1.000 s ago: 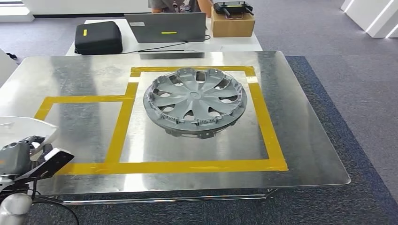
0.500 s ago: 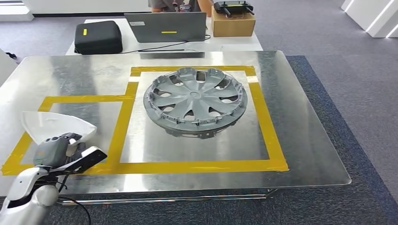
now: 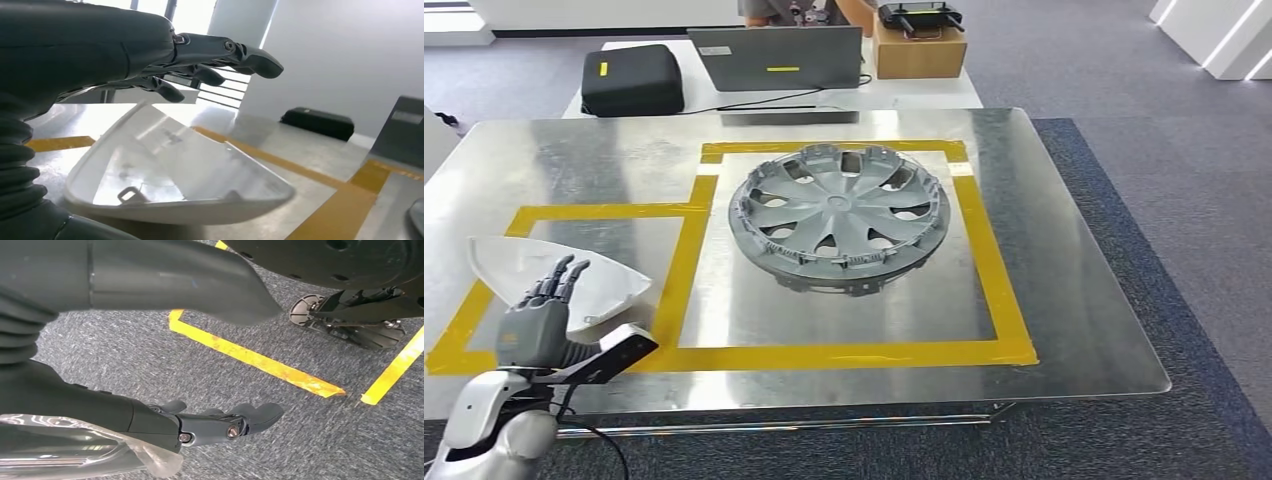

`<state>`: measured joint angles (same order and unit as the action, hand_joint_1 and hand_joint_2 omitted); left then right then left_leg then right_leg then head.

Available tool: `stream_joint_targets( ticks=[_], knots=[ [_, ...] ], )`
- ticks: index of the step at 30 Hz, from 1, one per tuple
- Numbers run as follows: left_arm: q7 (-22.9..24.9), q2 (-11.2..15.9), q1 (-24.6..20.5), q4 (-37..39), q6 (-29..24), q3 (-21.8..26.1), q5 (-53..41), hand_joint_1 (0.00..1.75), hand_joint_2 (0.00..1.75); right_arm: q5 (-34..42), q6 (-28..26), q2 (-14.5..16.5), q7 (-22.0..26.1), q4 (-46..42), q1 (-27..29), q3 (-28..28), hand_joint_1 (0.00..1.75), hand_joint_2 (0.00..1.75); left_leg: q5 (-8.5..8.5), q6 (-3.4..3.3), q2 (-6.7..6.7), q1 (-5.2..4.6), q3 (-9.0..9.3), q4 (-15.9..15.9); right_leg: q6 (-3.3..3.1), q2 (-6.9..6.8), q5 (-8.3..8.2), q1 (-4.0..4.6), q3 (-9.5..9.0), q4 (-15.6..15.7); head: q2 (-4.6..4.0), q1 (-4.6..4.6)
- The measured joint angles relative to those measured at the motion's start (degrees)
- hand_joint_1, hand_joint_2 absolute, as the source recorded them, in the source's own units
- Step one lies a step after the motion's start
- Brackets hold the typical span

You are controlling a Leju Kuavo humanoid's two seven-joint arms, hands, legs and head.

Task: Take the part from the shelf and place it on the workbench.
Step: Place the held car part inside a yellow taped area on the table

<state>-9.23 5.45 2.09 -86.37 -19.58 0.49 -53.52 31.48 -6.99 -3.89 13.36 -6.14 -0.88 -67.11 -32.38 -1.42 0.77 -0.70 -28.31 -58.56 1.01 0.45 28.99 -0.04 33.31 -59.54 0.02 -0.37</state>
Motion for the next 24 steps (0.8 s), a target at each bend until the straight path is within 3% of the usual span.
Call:
stream_joint_targets(
  ticks=[2,5,7,10,12,13,14,16,18,21,22,24],
  knots=[
    [-1.54,-0.77,2.84,-4.36,-3.39,-0.02,2.03,0.00,0.00,0.60,-0.36,0.05,-0.13,0.00,0.13,0.01,0.00,0.00,-0.09,-0.10,-0.05,-0.09,-0.01,-0.11,0.12,0.06,-0.07,-0.09,-0.03,0.18,0.00,-0.01],
    [-5.06,-1.80,8.30,-12.02,-8.71,0.03,6.27,0.00,0.00,1.10,-0.75,0.45,-0.55,-0.02,0.45,0.01,0.00,0.00,0.55,-0.93,-0.25,-0.17,0.38,0.62,0.96,0.08,-0.49,-0.29,-0.20,0.93,0.00,-0.04],
    [-8.02,-2.47,12.46,-16.89,-11.90,0.21,9.32,0.00,0.00,1.14,-1.02,0.63,-0.88,-0.02,0.66,0.01,0.00,0.00,1.69,-1.42,-0.57,0.23,1.07,2.20,1.46,-0.04,0.80,-0.21,0.44,-0.27,0.00,0.06],
    [-11.16,-3.40,17.92,-22.62,-14.17,0.66,12.12,0.00,0.00,1.17,-1.41,0.89,-1.31,-0.02,0.94,0.01,0.00,0.00,2.17,-1.64,-0.86,0.50,1.18,2.85,2.07,-0.13,5.92,-0.55,4.50,-9.97,0.00,0.26],
    [-11.86,-3.93,19.82,-24.64,-14.27,0.93,12.69,0.00,0.00,1.17,-1.45,1.05,-1.45,-0.02,1.03,0.00,0.00,0.00,2.17,-1.55,-0.84,0.64,1.08,2.74,2.59,-0.16,6.62,-1.00,6.22,-14.38,0.00,0.25],
    [-12.25,-4.21,20.41,-25.35,-14.33,1.07,13.07,0.00,0.00,1.19,-1.47,1.13,-1.47,-0.02,1.01,-0.01,0.00,0.00,2.11,-1.38,-0.78,0.82,1.07,2.60,2.88,-0.21,5.29,-1.25,5.49,-13.22,0.00,0.26],
    [-12.85,-4.52,20.95,-25.99,-14.47,1.21,13.68,0.00,0.00,1.23,-1.55,1.18,-1.48,-0.02,0.96,-0.01,0.00,0.00,1.99,-1.09,-0.71,1.04,1.06,2.36,3.19,-0.28,3.35,-1.53,3.83,-10.18,0.00,0.26],
    [-15.59,-5.49,22.62,-27.81,-15.62,1.60,16.04,0.00,0.00,1.51,-1.94,1.47,-1.45,-0.07,0.82,-0.01,0.00,0.00,1.46,-0.04,-0.59,1.37,0.71,1.46,3.70,-0.17,1.04,-1.80,-0.30,-3.04,0.00,0.47],
    [-19.42,-6.72,24.92,-30.11,-17.35,2.08,18.59,0.00,0.00,1.90,-2.50,1.90,-1.37,-0.15,0.76,0.02,0.00,0.00,1.06,0.88,-0.56,1.28,0.19,0.46,3.24,0.17,1.20,-1.74,-2.03,-0.36,0.00,0.60],
    [-23.89,-8.69,27.89,-32.85,-18.70,2.72,21.23,0.00,0.00,2.20,-3.03,2.26,-1.19,-0.17,0.91,0.04,0.00,0.00,0.94,1.62,-0.46,1.25,-0.34,-0.30,1.58,0.11,1.33,-1.72,-1.42,-0.51,0.00,0.50],
    [-24.99,-9.36,28.74,-33.64,-18.90,2.97,22.06,0.00,0.00,2.29,-3.16,2.36,-1.12,-0.17,0.94,0.05,0.00,0.00,0.09,1.87,-0.47,1.30,-0.74,-1.05,1.02,-0.03,1.12,-1.73,-1.06,-0.53,0.00,0.44],
    [-27.07,-10.69,29.99,-34.97,-19.14,3.62,23.90,0.00,0.00,2.50,-3.40,2.52,-1.04,-0.17,0.92,0.09,0.00,0.00,-3.81,2.24,-0.53,1.33,-2.66,-5.65,0.04,-0.40,0.45,-1.68,-0.11,-0.44,0.00,0.23]
  ],
)
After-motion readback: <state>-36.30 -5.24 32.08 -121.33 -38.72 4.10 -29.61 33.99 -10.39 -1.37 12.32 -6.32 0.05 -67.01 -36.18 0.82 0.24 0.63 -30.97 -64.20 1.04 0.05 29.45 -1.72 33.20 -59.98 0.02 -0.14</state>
